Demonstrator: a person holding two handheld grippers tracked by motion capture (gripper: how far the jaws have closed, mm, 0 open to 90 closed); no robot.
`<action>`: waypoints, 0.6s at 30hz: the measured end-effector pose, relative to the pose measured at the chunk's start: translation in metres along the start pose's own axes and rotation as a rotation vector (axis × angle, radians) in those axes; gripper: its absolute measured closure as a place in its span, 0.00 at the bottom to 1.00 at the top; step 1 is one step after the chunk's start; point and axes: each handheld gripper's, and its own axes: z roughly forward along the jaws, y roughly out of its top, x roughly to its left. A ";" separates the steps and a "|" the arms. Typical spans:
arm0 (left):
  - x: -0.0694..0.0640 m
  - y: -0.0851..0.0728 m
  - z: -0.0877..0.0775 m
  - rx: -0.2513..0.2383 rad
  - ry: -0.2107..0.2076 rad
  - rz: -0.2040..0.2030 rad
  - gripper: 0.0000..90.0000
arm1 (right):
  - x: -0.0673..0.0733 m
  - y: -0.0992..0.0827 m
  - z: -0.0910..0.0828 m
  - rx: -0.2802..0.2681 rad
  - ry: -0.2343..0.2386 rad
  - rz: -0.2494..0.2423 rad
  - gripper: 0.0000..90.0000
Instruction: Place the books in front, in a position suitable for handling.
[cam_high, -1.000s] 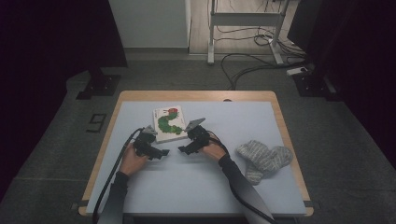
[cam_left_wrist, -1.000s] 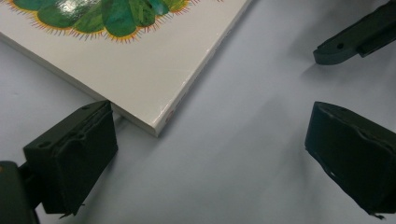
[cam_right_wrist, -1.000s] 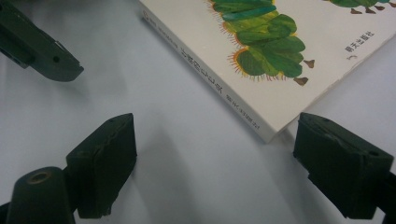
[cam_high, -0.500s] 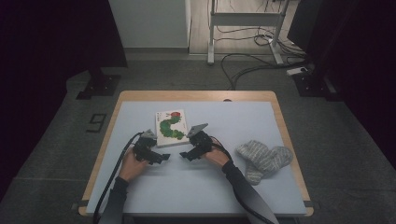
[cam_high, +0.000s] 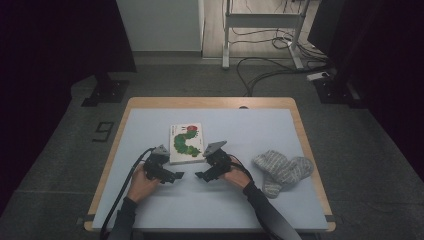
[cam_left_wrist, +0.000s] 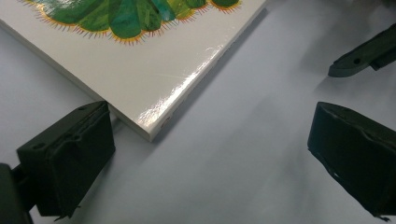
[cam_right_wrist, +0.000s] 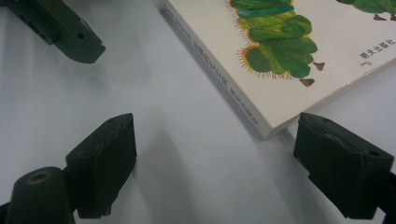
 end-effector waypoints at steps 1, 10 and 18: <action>-0.002 -0.001 0.000 0.001 -0.002 0.001 0.01 | 0.002 -0.001 -0.001 -0.001 -0.002 -0.001 0.14; -0.018 -0.008 -0.003 -0.001 -0.015 0.009 0.00 | 0.022 -0.014 -0.014 -0.005 0.025 0.015 0.14; -0.039 -0.017 -0.005 -0.007 -0.022 0.010 0.00 | 0.042 -0.028 -0.026 -0.016 0.017 0.022 0.14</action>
